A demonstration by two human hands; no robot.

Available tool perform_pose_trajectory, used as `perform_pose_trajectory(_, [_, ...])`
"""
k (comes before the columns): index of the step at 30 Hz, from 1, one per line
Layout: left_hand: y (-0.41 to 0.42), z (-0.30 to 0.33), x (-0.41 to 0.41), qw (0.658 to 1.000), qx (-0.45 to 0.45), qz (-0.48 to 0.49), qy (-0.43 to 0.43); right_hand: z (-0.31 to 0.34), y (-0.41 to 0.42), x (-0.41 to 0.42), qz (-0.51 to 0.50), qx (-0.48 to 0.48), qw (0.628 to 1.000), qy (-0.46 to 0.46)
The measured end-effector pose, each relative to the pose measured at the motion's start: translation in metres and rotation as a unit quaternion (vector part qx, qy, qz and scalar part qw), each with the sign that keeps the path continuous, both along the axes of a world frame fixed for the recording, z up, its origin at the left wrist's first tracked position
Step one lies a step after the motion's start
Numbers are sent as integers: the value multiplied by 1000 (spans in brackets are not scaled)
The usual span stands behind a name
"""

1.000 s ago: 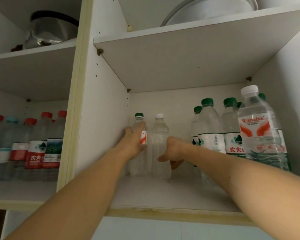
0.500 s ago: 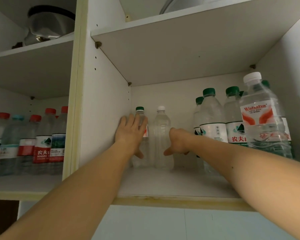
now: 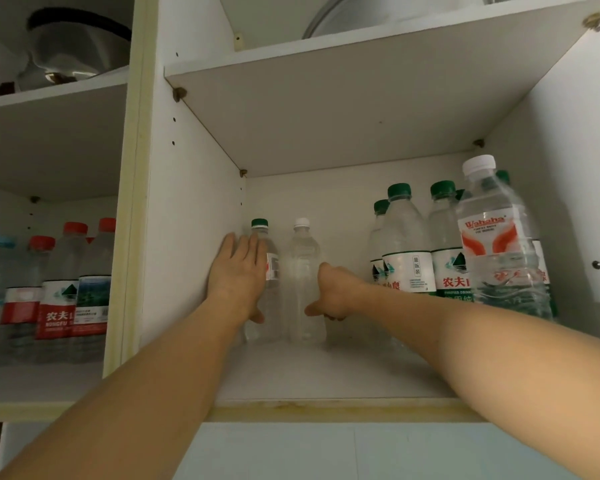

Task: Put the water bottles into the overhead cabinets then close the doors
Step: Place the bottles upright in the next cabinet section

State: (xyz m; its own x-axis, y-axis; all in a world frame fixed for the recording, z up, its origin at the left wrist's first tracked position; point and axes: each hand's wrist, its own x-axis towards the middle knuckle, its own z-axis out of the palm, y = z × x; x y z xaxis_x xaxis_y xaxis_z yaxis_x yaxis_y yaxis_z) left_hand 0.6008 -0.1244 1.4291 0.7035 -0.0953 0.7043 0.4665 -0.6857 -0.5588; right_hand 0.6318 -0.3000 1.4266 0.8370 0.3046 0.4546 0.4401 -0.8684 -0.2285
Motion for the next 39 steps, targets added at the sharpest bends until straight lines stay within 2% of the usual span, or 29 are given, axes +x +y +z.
perform_pose_trajectory(4, [-6,2,-5,999,-14,45,7,-6,11,4,18,23,999,-15])
perform_pose_trajectory(8, [-8,3,-10,999,-23,33,-1,-9,23,5,9,36,999,-9])
perform_pose_trajectory(12, [-7,3,-10,999,-29,25,-13,-12,20,7,38,63,996,52])
perform_pose_trajectory(18, [-5,1,-2,995,0,98,-6,-13,17,2,72,97,986,111])
perform_pose_trajectory(22, [-3,0,2,993,14,121,1,-11,12,2,76,87,984,134])
perform_pose_trajectory(26, [-2,-2,2,995,10,103,-12,-5,14,-5,49,47,989,135])
perform_pose_trajectory(28, [0,-2,2,997,-2,74,-21,2,14,-15,29,-4,996,88])
perform_pose_trajectory(31, [0,-2,1,998,-31,-3,-60,14,5,-41,8,-76,995,-62])
perform_pose_trajectory(36, [-10,2,-4,979,-40,-164,-110,18,-23,-87,25,-61,983,-171])
perform_pose_trajectory(39, [-23,3,-9,954,-66,-259,-135,15,-49,-113,10,-57,967,-249])
